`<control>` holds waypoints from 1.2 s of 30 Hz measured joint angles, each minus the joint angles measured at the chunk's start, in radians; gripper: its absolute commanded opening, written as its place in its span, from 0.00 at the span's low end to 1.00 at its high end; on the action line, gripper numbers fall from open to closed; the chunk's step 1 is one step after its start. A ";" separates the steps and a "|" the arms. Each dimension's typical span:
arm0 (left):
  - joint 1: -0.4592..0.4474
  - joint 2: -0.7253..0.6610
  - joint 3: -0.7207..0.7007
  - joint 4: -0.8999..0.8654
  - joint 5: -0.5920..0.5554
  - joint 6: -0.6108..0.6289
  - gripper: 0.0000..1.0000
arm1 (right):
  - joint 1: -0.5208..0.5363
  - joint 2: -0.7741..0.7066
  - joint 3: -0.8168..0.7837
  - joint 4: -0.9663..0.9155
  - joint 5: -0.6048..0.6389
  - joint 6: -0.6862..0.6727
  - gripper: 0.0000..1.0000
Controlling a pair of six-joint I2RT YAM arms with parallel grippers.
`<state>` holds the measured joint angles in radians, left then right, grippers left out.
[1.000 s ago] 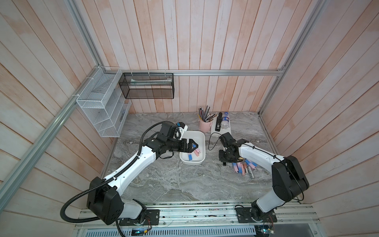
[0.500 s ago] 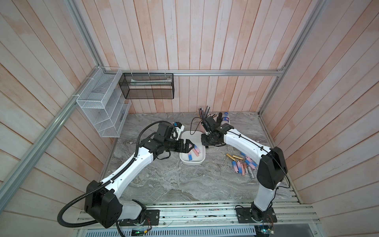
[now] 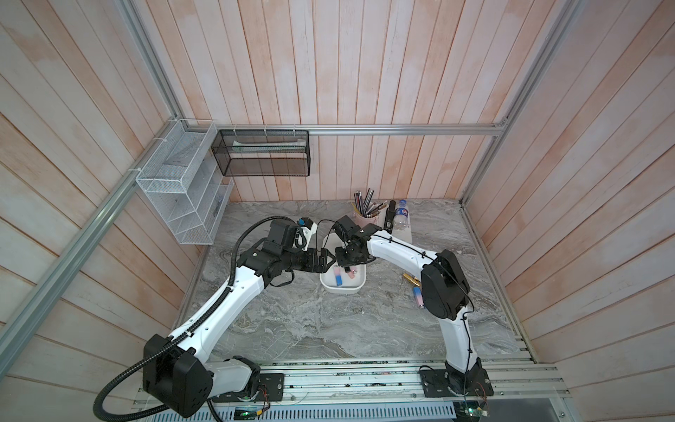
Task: Put the lipstick into the storage box
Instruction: Place the lipstick in the storage box.
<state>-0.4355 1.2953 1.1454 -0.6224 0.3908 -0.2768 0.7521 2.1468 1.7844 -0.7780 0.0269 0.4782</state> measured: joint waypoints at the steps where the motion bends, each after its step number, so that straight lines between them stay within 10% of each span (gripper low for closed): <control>1: 0.002 -0.001 -0.002 -0.003 -0.001 0.001 1.00 | 0.000 0.006 0.000 0.000 -0.003 -0.002 0.27; 22: 0.009 0.022 0.000 -0.006 -0.002 0.012 1.00 | -0.019 -0.171 0.037 -0.066 0.108 -0.059 0.43; 36: 0.010 0.029 0.008 0.011 0.022 0.011 1.00 | -0.278 -0.537 -0.538 -0.011 0.178 -0.040 0.43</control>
<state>-0.4259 1.3243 1.1538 -0.6109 0.4126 -0.2661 0.4744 1.6100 1.2461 -0.7895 0.2050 0.4377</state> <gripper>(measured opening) 0.997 0.433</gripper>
